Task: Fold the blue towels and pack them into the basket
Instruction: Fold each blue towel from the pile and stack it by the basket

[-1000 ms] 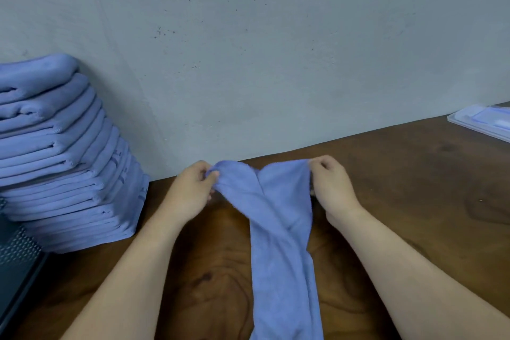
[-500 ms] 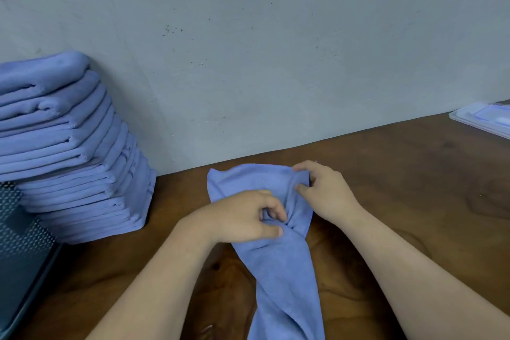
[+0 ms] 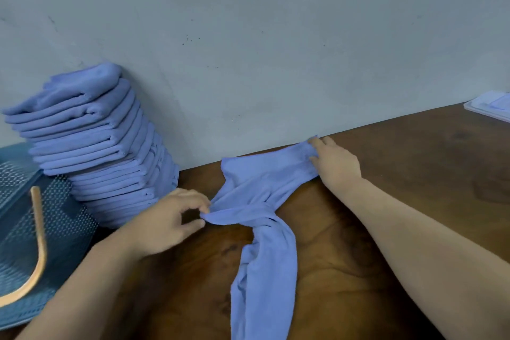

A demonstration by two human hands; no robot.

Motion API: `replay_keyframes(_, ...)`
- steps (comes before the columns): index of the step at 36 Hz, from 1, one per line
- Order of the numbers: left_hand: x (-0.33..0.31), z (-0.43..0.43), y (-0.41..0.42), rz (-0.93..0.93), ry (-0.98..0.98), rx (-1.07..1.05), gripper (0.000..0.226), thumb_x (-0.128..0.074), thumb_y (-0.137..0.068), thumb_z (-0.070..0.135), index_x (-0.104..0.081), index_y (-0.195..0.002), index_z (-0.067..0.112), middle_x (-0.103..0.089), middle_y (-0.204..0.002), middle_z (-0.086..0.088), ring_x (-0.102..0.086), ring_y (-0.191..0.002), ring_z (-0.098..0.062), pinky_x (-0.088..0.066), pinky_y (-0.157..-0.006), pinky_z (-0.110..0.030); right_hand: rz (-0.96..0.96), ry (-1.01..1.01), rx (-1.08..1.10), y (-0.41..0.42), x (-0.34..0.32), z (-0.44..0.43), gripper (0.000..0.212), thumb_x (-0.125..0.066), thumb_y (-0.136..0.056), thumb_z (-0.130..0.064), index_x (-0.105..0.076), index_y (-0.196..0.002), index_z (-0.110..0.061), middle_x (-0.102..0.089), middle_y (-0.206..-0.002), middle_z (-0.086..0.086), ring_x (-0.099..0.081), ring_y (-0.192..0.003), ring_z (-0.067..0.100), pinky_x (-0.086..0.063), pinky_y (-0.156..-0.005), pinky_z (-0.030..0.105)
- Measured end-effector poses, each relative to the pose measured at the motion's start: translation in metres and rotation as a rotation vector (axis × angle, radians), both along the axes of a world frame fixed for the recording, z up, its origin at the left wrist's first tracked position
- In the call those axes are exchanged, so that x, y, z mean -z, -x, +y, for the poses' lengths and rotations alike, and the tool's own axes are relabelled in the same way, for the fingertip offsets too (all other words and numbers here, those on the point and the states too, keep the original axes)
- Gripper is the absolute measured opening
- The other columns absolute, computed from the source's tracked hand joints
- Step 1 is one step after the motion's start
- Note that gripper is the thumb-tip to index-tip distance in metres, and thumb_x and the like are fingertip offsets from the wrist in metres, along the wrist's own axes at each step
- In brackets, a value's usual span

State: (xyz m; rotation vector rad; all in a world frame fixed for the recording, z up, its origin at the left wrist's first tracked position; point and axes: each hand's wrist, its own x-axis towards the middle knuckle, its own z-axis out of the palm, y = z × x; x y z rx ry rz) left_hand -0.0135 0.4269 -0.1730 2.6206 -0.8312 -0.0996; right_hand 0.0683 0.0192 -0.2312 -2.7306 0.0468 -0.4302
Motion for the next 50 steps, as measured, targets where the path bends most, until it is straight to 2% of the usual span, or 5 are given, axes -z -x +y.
replay_keyframes(9,0.000,-0.078,0.018,0.007,0.059,-0.089,0.029,-0.047,-0.108,0.046,-0.060,-0.134,0.041,-0.063,-0.128,0.019,-0.054,-0.122,-0.002,-0.045,-0.105,-0.030,-0.171,-0.065,-0.376,0.083,0.005,0.049,0.037,-0.068,-0.090,-0.022,-0.071,-0.124,-0.035,-0.063,-0.125,-0.013,-0.055,-0.110,0.022,-0.050,-0.086,0.042)
replay_keyframes(16,-0.010,-0.127,0.004,0.200,0.042,-0.180,0.010,-0.065,-0.100,0.035,-0.070,-0.101,0.027,-0.071,-0.086,0.008,-0.061,-0.078,-0.008,-0.045,-0.067,-0.025,-0.091,0.131,-0.421,0.091,-0.003,0.070,0.023,-0.055,-0.103,-0.035,-0.071,-0.119,-0.040,-0.065,-0.116,-0.013,-0.053,-0.107,0.020,-0.037,-0.082,0.038)
replay_keyframes(29,-0.017,0.014,0.067,0.276,0.031,-0.151,0.009,-0.067,-0.102,0.029,-0.069,-0.107,0.036,-0.069,-0.122,0.023,-0.063,-0.114,0.002,-0.045,-0.111,-0.032,-0.130,0.255,-0.183,0.103,-0.003,-0.007,0.024,-0.068,-0.092,-0.031,-0.073,-0.114,-0.041,-0.068,-0.117,-0.016,-0.058,-0.109,0.021,-0.044,-0.082,0.040)
replay_keyframes(39,-0.009,-0.095,0.058,0.178,0.052,-0.124,0.034,-0.052,-0.106,0.053,-0.060,-0.135,0.038,-0.064,-0.123,0.018,-0.061,-0.114,-0.006,-0.050,-0.104,-0.036,-0.033,0.143,-0.539,0.121,-0.015,0.067,0.040,-0.050,-0.099,-0.025,-0.066,-0.133,-0.040,-0.065,-0.116,-0.018,-0.051,-0.108,0.012,-0.039,-0.097,0.036)
replay_keyframes(50,-0.011,-0.017,0.087,0.133,0.188,-0.044,0.015,-0.074,-0.097,0.019,-0.062,-0.091,0.026,-0.069,-0.098,0.008,-0.063,-0.096,-0.010,-0.051,-0.091,-0.030,-0.081,0.279,-0.314,0.147,-0.021,-0.002,0.017,-0.063,-0.098,-0.032,-0.072,-0.109,-0.042,-0.069,-0.109,-0.022,-0.057,-0.107,0.014,-0.032,-0.085,0.032)
